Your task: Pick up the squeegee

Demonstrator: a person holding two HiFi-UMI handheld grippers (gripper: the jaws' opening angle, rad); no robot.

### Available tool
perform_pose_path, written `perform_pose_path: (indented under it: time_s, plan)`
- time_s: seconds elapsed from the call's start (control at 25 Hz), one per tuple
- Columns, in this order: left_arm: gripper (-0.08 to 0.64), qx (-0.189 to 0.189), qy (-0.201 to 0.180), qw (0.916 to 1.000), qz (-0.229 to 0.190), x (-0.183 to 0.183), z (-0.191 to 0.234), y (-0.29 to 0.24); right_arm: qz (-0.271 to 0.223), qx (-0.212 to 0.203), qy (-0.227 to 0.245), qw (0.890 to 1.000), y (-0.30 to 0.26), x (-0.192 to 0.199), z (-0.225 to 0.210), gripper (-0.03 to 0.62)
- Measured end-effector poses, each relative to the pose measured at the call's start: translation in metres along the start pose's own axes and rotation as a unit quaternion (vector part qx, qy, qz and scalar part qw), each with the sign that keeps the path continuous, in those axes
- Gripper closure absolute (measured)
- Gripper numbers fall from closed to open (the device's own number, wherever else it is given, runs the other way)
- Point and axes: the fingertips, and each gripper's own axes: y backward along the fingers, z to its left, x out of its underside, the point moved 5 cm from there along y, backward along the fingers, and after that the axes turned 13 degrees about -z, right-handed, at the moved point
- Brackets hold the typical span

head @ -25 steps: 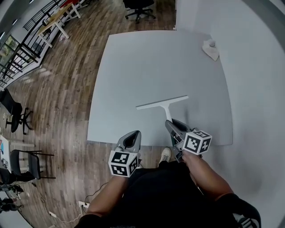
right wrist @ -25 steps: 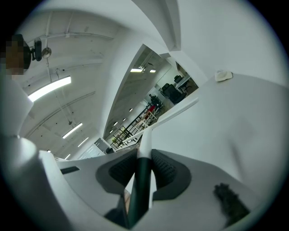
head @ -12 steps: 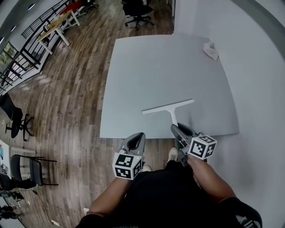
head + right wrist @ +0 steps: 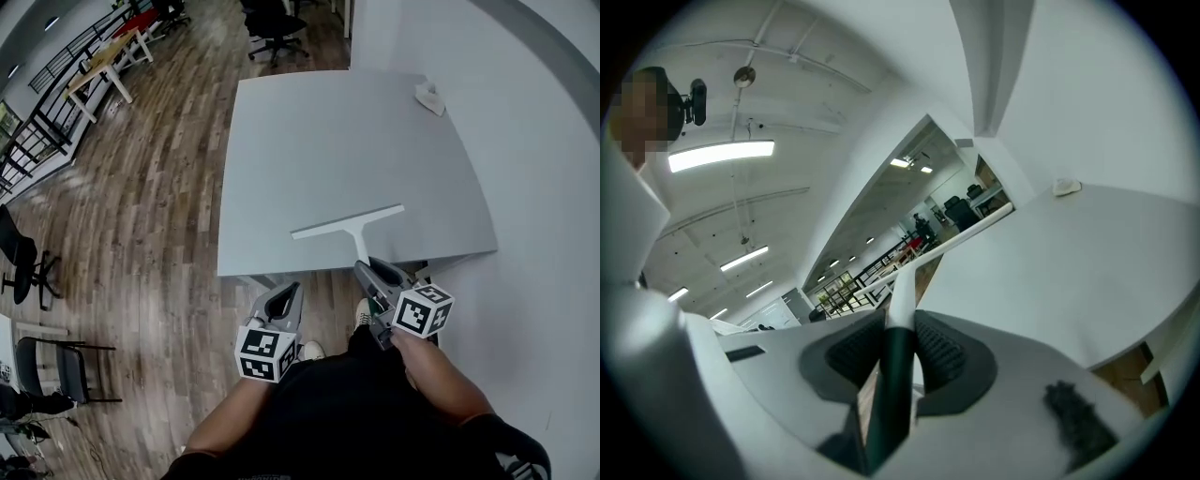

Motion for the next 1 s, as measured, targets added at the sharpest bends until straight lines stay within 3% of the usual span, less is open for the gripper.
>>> perform_pose_path:
  time_s: [0.44,1.0]
  plan:
    - [0.554,0.071,0.009,0.9974,-0.009,0.004,-0.045,0.013,-0.051,0.048,0.011,0.997,0.078,-0.007,0.023,0.486]
    - [0.552,0.082,0.014,0.9964,-0.014,0.000,-0.140,-0.014,-0.057,0.045,-0.004,0.997,0.162,-0.038,-0.015,0.486]
